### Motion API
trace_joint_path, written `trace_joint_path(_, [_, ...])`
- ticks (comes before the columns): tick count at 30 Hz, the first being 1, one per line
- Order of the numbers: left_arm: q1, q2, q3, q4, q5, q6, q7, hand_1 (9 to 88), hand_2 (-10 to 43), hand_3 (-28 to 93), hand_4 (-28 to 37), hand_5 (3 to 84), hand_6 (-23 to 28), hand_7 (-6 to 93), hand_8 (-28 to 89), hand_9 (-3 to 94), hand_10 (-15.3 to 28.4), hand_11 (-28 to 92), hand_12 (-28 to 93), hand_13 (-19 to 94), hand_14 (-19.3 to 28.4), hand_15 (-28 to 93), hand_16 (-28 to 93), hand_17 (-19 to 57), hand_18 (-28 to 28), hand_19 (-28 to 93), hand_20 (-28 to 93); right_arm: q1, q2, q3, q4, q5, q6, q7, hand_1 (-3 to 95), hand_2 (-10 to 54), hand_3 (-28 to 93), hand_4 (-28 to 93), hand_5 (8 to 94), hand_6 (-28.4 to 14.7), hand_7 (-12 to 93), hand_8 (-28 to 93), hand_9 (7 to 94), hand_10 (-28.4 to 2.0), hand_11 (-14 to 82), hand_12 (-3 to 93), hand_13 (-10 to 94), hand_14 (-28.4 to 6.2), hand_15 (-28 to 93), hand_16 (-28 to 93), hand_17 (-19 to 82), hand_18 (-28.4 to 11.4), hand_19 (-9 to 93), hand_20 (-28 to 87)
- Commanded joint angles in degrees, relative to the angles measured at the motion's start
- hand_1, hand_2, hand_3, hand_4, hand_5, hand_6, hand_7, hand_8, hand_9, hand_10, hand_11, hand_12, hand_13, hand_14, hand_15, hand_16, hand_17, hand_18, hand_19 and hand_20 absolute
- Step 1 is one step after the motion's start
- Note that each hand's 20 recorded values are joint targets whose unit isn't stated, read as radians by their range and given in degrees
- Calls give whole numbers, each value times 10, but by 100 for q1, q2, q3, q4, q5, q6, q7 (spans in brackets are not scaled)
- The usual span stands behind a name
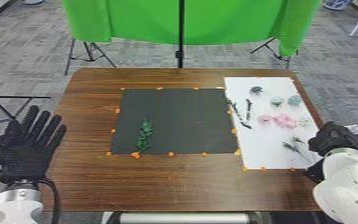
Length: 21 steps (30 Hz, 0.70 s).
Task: Arrange flowers
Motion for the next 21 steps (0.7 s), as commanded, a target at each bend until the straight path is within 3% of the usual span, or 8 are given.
trace_joint_path(1, [2, -12, 34, 53, 14, 32, -85, 260, 176, 767, -283, 405, 61, 95, -87, 320, 118, 131, 95, 250, 130, 227, -32, -42, 118, 218, 135, -41, 51, -59, 203, -462, -139, -117, 513, -95, 703, -234, 682, -73, 297, 121, 664, -194, 352, 344, 615, -168, 742, 266, 339, -262, 932, 419])
trace_joint_path(3, [4, -15, 16, 57, 2, 42, -79, 259, 175, 768, -283, 404, 61, 95, -86, 319, 117, 130, 94, 250, 129, 227, -32, -42, 118, 218, 134, -7, 25, -88, 263, -431, -357, -105, 455, -95, 741, -238, 663, -77, 237, -65, 634, -204, 385, 272, 595, -174, 744, 259, 331, -263, 932, 418])
trace_joint_path(4, [-10, -14, 17, 60, -2, 48, -76, 258, 174, 768, -283, 405, 61, 95, -86, 319, 117, 130, 94, 250, 129, 227, -31, -42, 118, 218, 134, -22, 17, -70, 277, -384, -428, -114, 444, -95, 744, -243, 651, -83, 207, -96, 626, -207, 373, 262, 585, -177, 740, 256, 326, -264, 931, 416])
trace_joint_path(9, [10, -12, 30, 59, 7, 2, -90, 258, 173, 768, -283, 405, 61, 94, -86, 319, 118, 129, 94, 250, 129, 228, -31, -43, 118, 218, 134, -22, -21, -97, 369, -196, -652, -118, 437, -95, 742, -275, 650, -86, 178, -101, 622, -210, 363, 258, 578, -179, 736, 250, 317, -268, 928, 413])
trace_joint_path(13, [55, -23, 33, 38, 7, 7, -71, 259, 173, 767, -283, 405, 61, 96, -87, 319, 117, 130, 95, 250, 129, 227, -31, -43, 118, 219, 134, 71, -45, -236, 518, -248, -520, -86, 471, -95, 732, -280, 688, -66, 192, -104, 659, -198, 375, 261, 603, -175, 737, 250, 317, -266, 923, 413])
trace_joint_path(14, [62, -29, 36, 33, 3, 16, -63, 259, 173, 766, -283, 405, 61, 95, -87, 319, 118, 130, 95, 250, 129, 227, -31, -43, 118, 219, 134, 99, -45, -280, 543, -296, -431, -68, 481, -95, 729, -281, 697, -63, 198, -91, 669, -195, 383, 264, 611, -171, 737, 253, 319, -266, 921, 413])
trace_joint_path(17, [58, -25, 49, 35, -11, 30, -53, 259, 173, 766, -283, 405, 61, 96, -86, 319, 118, 131, 95, 250, 129, 227, -31, -43, 118, 218, 134, 103, -35, -323, 483, -455, -159, -35, 564, -95, 669, -277, 738, -60, 276, 91, 730, -174, 329, 403, 643, -162, 738, 267, 337, -265, 922, 414])
trace_joint_path(21, [89, -39, 38, 19, -7, 47, -60, 259, 173, 765, -283, 405, 61, 95, -86, 319, 119, 130, 95, 251, 129, 227, -31, -42, 118, 218, 134, 57, -32, -184, 151, -189, 94, 12, 572, -95, 693, -270, 744, -45, 349, 154, 735, -167, 389, 499, 667, -159, 771, 292, 358, -271, 931, 448])
